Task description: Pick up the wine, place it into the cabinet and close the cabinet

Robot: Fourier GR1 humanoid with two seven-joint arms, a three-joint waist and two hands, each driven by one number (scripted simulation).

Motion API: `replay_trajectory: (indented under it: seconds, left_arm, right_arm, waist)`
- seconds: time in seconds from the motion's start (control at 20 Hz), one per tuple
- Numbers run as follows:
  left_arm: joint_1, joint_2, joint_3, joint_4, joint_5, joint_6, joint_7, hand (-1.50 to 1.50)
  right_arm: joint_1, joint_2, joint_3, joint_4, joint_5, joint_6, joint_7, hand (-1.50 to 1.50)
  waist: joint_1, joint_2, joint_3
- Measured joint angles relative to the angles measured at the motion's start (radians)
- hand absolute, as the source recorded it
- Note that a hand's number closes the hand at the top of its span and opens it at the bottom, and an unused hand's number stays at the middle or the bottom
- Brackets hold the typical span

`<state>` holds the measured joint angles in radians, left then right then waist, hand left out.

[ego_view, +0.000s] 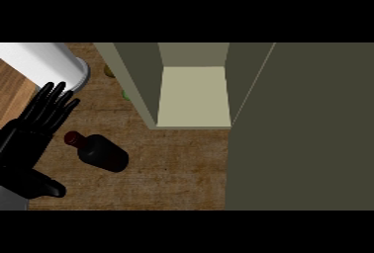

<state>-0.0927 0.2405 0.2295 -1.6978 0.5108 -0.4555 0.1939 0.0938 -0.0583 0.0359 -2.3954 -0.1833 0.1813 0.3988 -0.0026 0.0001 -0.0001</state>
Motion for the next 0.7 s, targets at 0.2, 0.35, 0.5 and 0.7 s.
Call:
replay_trajectory:
  seconds: [0.2,0.35,0.5,0.7]
  left_arm:
    - [0.001,0.01,0.022,0.09,-0.039,-0.049,-0.074,-1.5]
    - [-0.007,0.006,0.025,0.177,-0.092,-0.074,-0.145,-1.5]
    - [0.016,0.012,0.032,0.224,-0.121,-0.108,-0.2,-1.5]
    - [-0.006,0.01,0.023,0.318,-0.19,-0.125,-0.276,-1.5]
  right_arm:
    - [0.008,0.007,0.009,-0.011,0.011,0.001,0.001,-1.5]
    - [0.005,0.0,-0.005,-0.014,0.006,0.007,0.015,-1.5]
    - [0.005,0.009,0.011,-0.016,0.014,0.003,0.019,-1.5]
    - [0.011,0.007,-0.006,-0.006,0.002,0.017,0.006,-1.5]
  waist:
    - [0.0,0.0,0.0]
    - [-0.001,0.0,0.0]
    - [0.0,0.0,0.0]
    - [-0.002,0.0,0.0]
